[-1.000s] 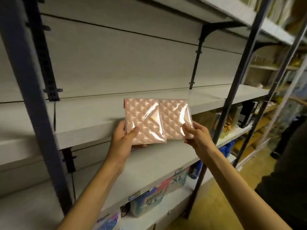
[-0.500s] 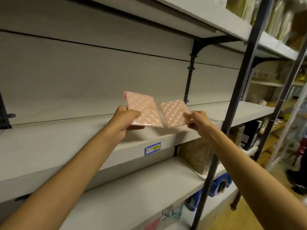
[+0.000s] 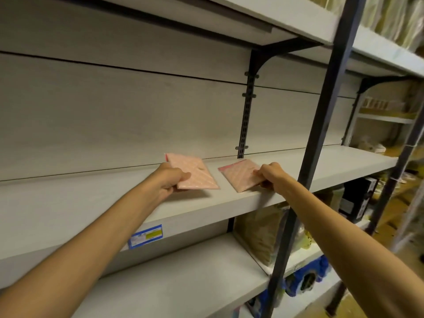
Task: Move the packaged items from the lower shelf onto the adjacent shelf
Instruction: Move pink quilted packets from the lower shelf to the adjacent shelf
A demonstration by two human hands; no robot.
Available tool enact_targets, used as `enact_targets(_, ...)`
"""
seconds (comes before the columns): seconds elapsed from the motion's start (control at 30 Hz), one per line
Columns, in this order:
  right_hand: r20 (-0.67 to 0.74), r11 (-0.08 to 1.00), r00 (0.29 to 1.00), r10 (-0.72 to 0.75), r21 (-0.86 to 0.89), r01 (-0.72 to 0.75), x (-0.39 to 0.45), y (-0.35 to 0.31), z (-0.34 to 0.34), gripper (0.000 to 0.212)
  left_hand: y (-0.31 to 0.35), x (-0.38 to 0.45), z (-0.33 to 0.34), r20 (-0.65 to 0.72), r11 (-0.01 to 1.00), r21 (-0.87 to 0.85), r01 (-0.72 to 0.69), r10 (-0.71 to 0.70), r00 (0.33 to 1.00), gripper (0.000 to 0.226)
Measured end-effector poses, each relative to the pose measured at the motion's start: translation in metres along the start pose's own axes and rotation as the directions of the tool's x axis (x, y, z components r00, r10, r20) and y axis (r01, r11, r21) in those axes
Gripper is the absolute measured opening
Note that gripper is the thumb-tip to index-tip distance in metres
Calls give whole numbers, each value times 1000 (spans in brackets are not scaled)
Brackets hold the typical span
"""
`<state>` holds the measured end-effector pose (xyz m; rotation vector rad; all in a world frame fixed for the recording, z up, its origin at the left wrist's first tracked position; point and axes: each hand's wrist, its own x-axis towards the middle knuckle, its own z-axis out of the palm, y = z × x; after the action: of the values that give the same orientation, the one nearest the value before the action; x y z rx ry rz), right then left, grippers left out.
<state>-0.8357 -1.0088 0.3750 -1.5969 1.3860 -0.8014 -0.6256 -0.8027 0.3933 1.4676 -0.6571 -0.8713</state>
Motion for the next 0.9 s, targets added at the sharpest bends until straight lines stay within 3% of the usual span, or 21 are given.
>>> enact_targets(0.4,-2,852,982,-187,-497,161,24,16,-20,27,-3,34,60,31,993,96,62,-66,997,41)
enact_targets(0.63,139,799,933,-332,-483,357,19,13,-25,36,-18,44,69,53,996,52,74,-77,996,46)
enact_targets(0.7,181,793,924,-337,-474,382,19,16,-22,35,-20,44,67,37,989,146,30,-35,999,48)
enact_targets(0.77,218,786,912,-348,-463,410,19,19,-20,31,-22,45,64,5,933,359,-30,31,1000,55)
enact_targets(0.9,232,797,903,-361,-425,428,20,23,-19,29,-21,37,57,38,626,773,-97,108,993,58)
